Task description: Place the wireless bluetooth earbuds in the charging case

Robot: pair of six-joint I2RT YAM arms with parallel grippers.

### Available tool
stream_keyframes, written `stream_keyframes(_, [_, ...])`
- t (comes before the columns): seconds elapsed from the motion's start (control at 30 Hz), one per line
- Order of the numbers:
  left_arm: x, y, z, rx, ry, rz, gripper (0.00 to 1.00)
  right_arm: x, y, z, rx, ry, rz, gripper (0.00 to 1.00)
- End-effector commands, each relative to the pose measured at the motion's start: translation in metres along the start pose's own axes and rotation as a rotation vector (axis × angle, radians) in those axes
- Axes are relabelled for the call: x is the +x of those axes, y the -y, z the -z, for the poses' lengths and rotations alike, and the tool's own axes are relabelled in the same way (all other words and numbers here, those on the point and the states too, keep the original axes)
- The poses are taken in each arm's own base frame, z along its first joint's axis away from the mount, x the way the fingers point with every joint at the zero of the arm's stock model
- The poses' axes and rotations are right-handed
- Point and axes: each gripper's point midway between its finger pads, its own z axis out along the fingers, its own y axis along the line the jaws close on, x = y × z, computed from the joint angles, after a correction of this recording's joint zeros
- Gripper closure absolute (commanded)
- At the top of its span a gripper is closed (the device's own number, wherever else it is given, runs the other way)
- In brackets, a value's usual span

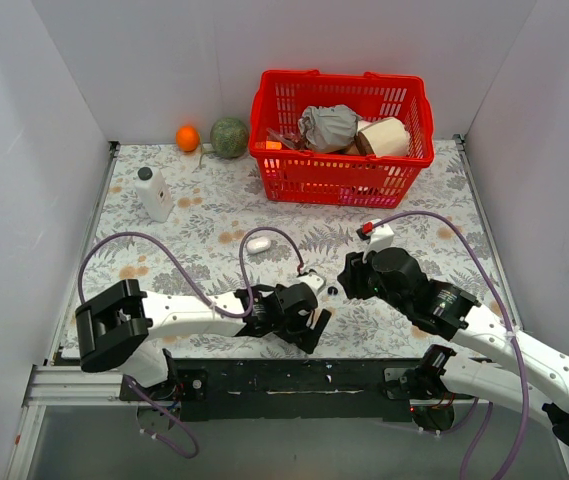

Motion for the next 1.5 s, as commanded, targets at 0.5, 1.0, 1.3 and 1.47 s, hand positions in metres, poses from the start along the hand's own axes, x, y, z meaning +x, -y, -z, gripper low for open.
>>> stream_keyframes(0.5, [0.002, -0.007, -0.02, -0.065, -0.044, -0.079, 0.02, -0.006, 0.005, 0.004, 0.02, 0.025, -0.003, 0.5])
stream_keyframes(1.0, [0.009, -0.026, -0.024, -0.21, -0.045, -0.138, 0.11, -0.007, 0.013, 0.007, 0.053, 0.042, 0.004, 0.5])
stream_keyframes(1.3, [0.024, -0.014, -0.028, -0.221, -0.073, -0.202, 0.12, -0.007, 0.017, 0.011, 0.066, 0.051, 0.003, 0.5])
stream_keyframes(1.47, [0.027, -0.016, -0.026, -0.223, -0.084, -0.208, 0.11, -0.005, 0.018, 0.012, 0.068, 0.05, 0.0, 0.5])
